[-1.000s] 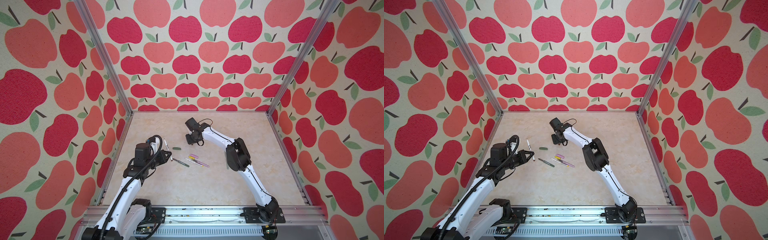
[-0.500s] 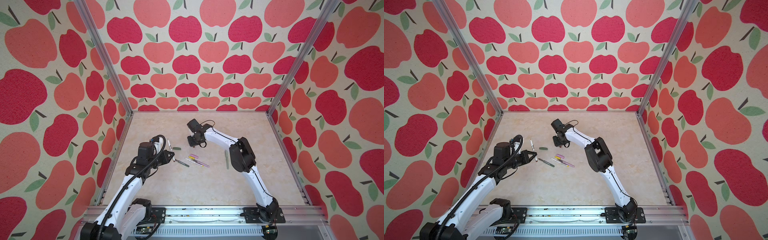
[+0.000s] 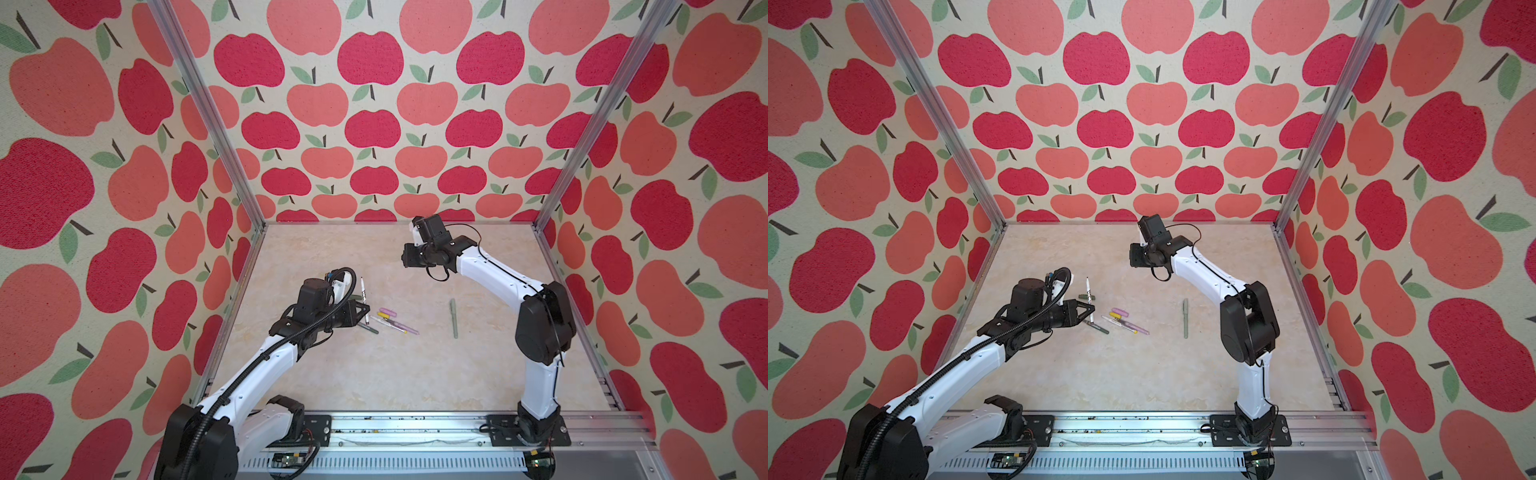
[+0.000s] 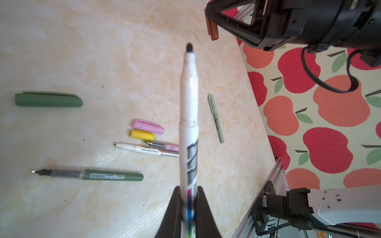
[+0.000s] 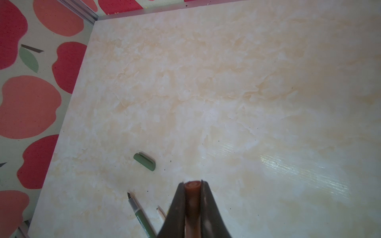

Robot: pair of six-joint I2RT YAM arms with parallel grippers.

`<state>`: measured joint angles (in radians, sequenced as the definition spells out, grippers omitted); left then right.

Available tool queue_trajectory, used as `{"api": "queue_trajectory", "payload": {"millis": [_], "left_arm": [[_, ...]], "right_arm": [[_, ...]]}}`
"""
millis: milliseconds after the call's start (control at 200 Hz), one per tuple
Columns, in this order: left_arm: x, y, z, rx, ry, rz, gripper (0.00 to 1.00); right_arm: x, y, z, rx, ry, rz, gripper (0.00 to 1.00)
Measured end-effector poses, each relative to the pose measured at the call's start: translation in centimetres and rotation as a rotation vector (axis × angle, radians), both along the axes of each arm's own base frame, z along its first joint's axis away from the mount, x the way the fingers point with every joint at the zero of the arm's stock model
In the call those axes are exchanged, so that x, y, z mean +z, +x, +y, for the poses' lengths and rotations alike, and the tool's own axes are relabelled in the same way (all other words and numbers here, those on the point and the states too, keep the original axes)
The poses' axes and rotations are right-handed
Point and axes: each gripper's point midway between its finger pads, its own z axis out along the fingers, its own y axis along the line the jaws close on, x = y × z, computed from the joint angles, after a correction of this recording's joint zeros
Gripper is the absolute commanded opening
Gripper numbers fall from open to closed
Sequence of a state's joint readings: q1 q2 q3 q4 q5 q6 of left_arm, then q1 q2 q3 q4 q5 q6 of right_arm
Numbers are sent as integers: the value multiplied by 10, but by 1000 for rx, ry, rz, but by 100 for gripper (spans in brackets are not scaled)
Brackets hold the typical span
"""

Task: Insert the pens into the pen caps
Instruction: 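Lift the brown cap and carry it above the marker tip with the right gripper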

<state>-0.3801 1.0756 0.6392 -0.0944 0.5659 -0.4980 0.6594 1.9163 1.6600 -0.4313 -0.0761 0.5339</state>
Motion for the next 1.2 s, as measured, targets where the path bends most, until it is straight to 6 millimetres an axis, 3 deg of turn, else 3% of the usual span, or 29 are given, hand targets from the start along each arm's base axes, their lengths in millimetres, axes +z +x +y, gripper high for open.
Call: {"api": "queue_trajectory", "payload": {"millis": [220, 495, 901, 1196], "left_arm": [[2, 1, -29, -83, -16, -21, 1], [6, 7, -53, -134, -25, -40, 1], [1, 12, -62, -146, -25, -33, 1], [7, 15, -64, -148, -33, -49, 1]], "right_arm": [[20, -10, 3, 3, 131, 14, 3], [24, -20, 18, 38, 253, 66, 4], [55, -31, 30, 93, 388, 70, 4], [60, -41, 41, 134, 415, 81, 4]]}}
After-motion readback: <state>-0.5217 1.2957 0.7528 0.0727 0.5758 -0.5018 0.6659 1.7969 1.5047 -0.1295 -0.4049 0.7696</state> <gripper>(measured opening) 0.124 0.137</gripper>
